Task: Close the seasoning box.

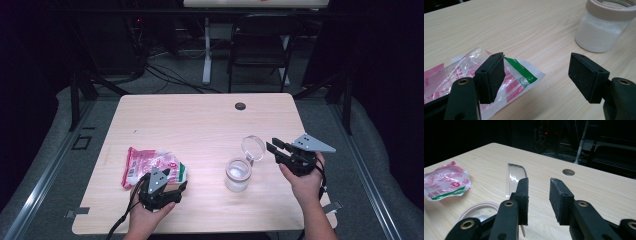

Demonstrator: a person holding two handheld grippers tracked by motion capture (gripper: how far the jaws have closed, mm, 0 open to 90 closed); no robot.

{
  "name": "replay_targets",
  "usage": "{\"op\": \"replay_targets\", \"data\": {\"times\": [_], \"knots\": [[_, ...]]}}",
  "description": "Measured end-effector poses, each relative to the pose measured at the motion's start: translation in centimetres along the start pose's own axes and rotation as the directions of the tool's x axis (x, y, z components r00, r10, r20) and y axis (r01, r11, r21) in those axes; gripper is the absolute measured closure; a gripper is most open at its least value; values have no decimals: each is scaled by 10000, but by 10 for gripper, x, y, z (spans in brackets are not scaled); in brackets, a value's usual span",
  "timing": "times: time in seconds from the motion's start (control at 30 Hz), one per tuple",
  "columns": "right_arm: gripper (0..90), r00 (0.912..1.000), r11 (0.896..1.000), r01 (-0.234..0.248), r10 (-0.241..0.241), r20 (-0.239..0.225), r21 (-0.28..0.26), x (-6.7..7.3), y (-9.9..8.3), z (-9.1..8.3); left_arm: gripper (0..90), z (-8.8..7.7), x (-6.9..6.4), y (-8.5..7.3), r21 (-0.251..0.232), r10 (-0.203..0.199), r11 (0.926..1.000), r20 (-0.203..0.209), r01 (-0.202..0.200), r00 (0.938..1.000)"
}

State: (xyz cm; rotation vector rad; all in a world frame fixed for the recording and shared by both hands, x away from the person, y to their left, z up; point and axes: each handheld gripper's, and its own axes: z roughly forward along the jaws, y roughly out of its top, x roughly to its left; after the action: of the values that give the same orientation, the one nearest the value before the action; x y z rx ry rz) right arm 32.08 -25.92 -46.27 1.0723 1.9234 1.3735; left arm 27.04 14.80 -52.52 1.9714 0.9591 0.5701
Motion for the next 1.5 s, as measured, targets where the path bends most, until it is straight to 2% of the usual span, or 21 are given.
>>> {"op": "replay_targets", "data": {"times": [0.17, 0.27, 0.37, 0.67, 0.83, 0.9, 1.1, 1.5], "knots": [[696, 10000, 10000, 33, -33, -53, 71, 0, 0, 0, 309, 0, -3, 5, -164, -56, 9998, 101, 57, 9999], [707, 9999, 9999, 15, -14, -110, 117, 0, -1, 0, 332, 1, -6, 7, -147, 85, 9999, 144, -83, 9999], [715, 9999, 9999, -3, 4, -140, 127, 0, -1, 1, 381, 1, -10, 9, -137, 199, 9997, 236, -196, 9995], [749, 9999, 9998, 39, -36, -158, 170, 0, -2, 1, 473, 5, -12, 12, 4, 189, 9998, 555, -189, 9983], [755, 9997, 9997, 110, -105, -223, 218, 2, -1, 2, 543, 9, -10, 8, 59, 30, 10000, 622, -33, 9981], [762, 9997, 9997, 146, -141, -216, 217, 3, -1, 2, 561, 9, -10, 7, 3, 140, 9999, 526, -140, 9985], [761, 9997, 9997, 112, -108, -224, 197, 2, -1, 3, 569, 8, -13, 5, 35, 371, 9993, 333, -372, 9988], [754, 9995, 9999, 128, -124, -303, 107, 4, -1, 2, 552, 11, -17, 8, 39, 452, 9990, 442, -454, 9980]]}}
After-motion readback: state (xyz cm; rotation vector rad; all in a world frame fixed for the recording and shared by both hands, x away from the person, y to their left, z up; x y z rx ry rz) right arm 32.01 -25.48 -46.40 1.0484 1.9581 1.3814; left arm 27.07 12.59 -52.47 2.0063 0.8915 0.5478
